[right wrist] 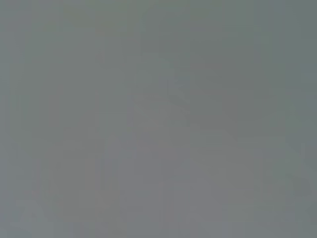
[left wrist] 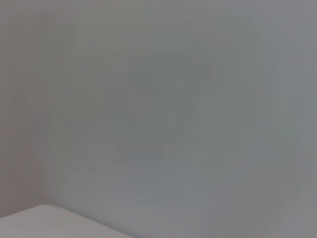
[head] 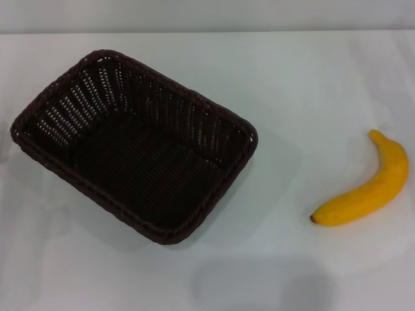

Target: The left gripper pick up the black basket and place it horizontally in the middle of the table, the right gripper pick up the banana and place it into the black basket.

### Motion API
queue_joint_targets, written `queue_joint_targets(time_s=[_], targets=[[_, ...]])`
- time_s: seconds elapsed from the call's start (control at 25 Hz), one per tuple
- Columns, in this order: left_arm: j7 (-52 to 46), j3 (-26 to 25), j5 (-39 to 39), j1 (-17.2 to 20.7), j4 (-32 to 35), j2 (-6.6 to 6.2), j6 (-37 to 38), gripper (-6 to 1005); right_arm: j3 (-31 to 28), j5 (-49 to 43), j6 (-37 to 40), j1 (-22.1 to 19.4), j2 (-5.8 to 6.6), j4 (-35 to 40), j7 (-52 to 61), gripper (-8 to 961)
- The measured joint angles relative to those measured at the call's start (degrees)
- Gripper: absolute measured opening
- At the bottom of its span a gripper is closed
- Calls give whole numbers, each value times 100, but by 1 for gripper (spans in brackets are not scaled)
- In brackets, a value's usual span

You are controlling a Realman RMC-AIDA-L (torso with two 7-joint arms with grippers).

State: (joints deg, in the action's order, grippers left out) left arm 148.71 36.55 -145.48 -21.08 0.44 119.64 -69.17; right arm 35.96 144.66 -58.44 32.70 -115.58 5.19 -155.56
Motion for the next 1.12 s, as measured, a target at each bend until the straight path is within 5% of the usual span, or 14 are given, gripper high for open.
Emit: queue_joint_targets(time_s=[0.48,0.76,0.96,1.12], targets=[[-172,-12,-82,-66,2,-13,51,880,-22,10,123,-15,-9,0,40,872],[-2283,55,398,-53,818,-124,435,875,-18,10,123,-24,-23,-10,46,872],[-4481,59,1974,-34,1732,-469,581,875,-6,10,121,5,-26,-17,43,872],[-6321,140,4001,-319,2436,-1030,521,875,-8,8,113,21,-27,-8,44,872]])
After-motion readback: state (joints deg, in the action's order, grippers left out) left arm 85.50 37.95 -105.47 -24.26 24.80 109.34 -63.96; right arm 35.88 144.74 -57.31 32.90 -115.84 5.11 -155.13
